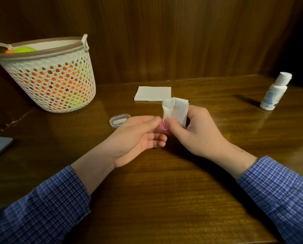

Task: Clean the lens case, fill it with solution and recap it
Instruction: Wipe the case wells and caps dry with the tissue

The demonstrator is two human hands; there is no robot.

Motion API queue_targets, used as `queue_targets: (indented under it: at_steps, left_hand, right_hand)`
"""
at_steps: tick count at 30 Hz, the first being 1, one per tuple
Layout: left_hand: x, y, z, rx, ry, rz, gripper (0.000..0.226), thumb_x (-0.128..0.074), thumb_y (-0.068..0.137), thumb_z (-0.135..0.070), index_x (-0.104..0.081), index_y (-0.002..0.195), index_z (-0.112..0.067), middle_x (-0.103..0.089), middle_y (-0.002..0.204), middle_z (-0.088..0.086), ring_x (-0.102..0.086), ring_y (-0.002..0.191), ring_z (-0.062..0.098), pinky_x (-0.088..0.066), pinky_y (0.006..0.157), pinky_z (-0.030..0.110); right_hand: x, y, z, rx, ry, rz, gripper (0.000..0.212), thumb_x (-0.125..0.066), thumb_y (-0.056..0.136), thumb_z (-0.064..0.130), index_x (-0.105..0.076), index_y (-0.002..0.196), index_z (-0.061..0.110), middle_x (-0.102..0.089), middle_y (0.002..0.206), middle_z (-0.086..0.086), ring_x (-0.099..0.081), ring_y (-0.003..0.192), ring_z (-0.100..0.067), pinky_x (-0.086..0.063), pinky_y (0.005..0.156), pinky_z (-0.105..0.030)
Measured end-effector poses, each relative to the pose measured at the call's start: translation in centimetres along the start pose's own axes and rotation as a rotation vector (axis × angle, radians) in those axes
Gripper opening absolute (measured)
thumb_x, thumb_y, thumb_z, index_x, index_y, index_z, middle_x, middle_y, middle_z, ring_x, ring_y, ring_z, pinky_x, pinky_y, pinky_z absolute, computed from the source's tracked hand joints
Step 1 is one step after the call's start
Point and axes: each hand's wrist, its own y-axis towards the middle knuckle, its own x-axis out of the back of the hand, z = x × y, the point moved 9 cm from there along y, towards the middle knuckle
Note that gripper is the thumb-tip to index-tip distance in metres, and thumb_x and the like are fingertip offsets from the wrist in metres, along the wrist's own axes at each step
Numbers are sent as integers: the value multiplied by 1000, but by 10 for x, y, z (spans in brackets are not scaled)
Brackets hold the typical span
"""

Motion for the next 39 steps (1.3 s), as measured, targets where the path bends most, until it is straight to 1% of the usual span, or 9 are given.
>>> queue_targets:
  at_steps: [4, 11, 15, 18, 21, 27, 30, 35, 39]
  left_hand:
    - [8, -4, -14, -172, 297, -176, 35, -71, 93, -7, -66, 126, -15, -77, 107, 3, -74, 98, 19, -59, 83, 29]
    - [10, -8, -13, -170, 378, -186, 19, -60, 101, -13, -75, 108, -21, -77, 91, 1, -71, 87, 15, -60, 82, 30]
    - [5, -8, -6, -99, 334, -118, 28, -51, 106, -16, -78, 98, -19, -74, 87, 1, -68, 82, 13, -57, 77, 27]
    - [2, -8, 0, -26, 278, -76, 30, -46, 108, -22, -72, 103, -8, -73, 85, 3, -67, 80, 16, -57, 74, 28]
    - [-3, -6, 4, 4, 219, -26, 35, -42, 109, -27, -68, 102, -5, -69, 83, 6, -64, 78, 18, -56, 73, 30]
    - [2, -4, -12, -150, 321, -141, 28, -62, 101, -23, -61, 127, -15, -75, 101, 3, -72, 90, 19, -59, 81, 32]
    - [5, -8, -19, -231, 463, -206, 27, -66, 97, -11, -63, 121, -23, -76, 100, -2, -75, 92, 16, -59, 78, 25]
    - [4, -9, -14, -173, 438, -188, 16, -56, 103, -16, -68, 113, -20, -77, 91, -2, -73, 83, 12, -59, 76, 25]
    - [1, -9, -8, -90, 360, -110, 22, -49, 107, -18, -70, 108, -12, -77, 94, 5, -73, 88, 19, -59, 80, 30]
  right_hand:
    - [-1, -1, -5, -84, 100, -37, 15, -70, 96, 35, -66, 83, 28, -68, 83, 11, -65, 76, -11, -47, 50, -14]
    - [0, -3, -1, -54, 48, -87, 16, -73, 92, 40, -60, 83, 44, -69, 82, 16, -66, 88, 2, -52, 60, -11]
    - [2, -3, 11, 69, 14, -66, 11, -72, 94, 32, -72, 89, 23, -66, 77, 10, -64, 77, -12, -51, 59, -24]
    - [-2, -2, 17, 130, 34, 29, 10, -71, 96, 21, -71, 87, 20, -64, 77, 11, -61, 74, -11, -46, 61, -18]
    - [-7, -2, 14, 101, -7, 86, 16, -66, 100, 24, -68, 86, 16, -64, 76, 5, -61, 71, -18, -49, 57, -29]
    - [-2, -1, -2, -50, 113, 3, 19, -68, 98, 24, -66, 82, 14, -62, 66, 5, -59, 63, -8, -42, 50, -16]
    - [-5, -2, -4, -96, 139, 3, 20, -69, 97, 28, -65, 79, 19, -63, 67, 15, -58, 59, -2, -41, 48, -13]
    - [-3, -2, -3, -116, 76, -36, 16, -72, 94, 34, -61, 86, 41, -67, 76, 16, -66, 86, 5, -50, 61, -9]
    - [-1, -2, -2, -92, 60, -34, 10, -75, 92, 34, -67, 98, 33, -67, 84, 19, -65, 87, 6, -47, 64, -8]
